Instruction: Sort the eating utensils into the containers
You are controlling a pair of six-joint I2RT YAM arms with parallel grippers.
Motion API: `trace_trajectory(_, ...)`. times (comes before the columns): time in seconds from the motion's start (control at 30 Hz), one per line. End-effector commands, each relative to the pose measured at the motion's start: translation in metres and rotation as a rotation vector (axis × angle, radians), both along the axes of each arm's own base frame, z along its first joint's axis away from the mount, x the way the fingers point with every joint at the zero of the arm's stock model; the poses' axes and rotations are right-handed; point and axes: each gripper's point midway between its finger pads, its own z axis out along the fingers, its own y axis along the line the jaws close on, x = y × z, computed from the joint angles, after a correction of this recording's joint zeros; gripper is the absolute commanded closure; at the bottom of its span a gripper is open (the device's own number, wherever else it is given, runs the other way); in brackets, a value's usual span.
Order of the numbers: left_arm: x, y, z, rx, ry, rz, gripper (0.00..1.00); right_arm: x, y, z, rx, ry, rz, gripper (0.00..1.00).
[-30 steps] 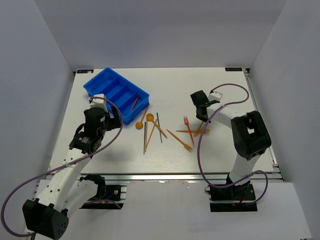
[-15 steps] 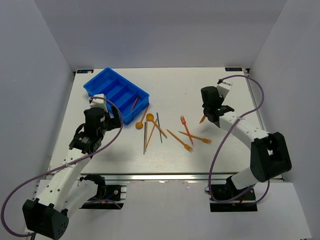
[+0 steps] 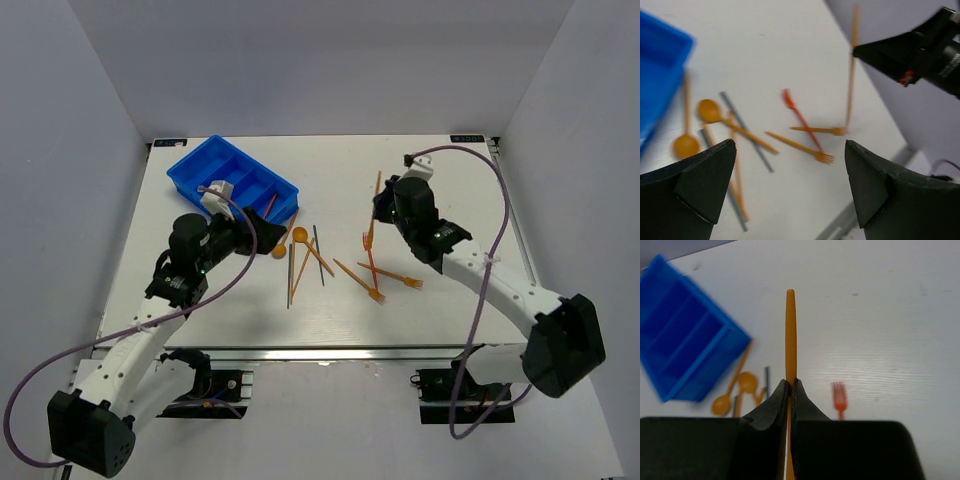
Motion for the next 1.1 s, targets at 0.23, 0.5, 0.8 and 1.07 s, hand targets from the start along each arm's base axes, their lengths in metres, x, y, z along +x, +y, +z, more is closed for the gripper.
trace_trajectory(0.23, -0.051, -0.109, 0.039, -0.125, -0.131, -0.392, 0.09, -0.082, 0.092, 0.068, 0.291, 0.009, 0.302, 1.00)
trace_trajectory(0.5, -0.038, -0.117, 0.031, -0.118, -0.130, -0.365, 0.19, -0.106, 0.117, 0.078, 0.301, 0.017, 0.329, 1.00)
trace_trajectory(0.8, -0.027, -0.121, 0.013, -0.067, -0.074, -0.346, 0.54, -0.113, 0.138, 0.080, 0.290, 0.016, 0.346, 1.00)
trace_trajectory(1.07, -0.006, -0.105, 0.009, 0.007, -0.042, -0.203, 1.00, -0.109, 0.130, 0.075, 0.248, 0.006, 0.310, 0.41)
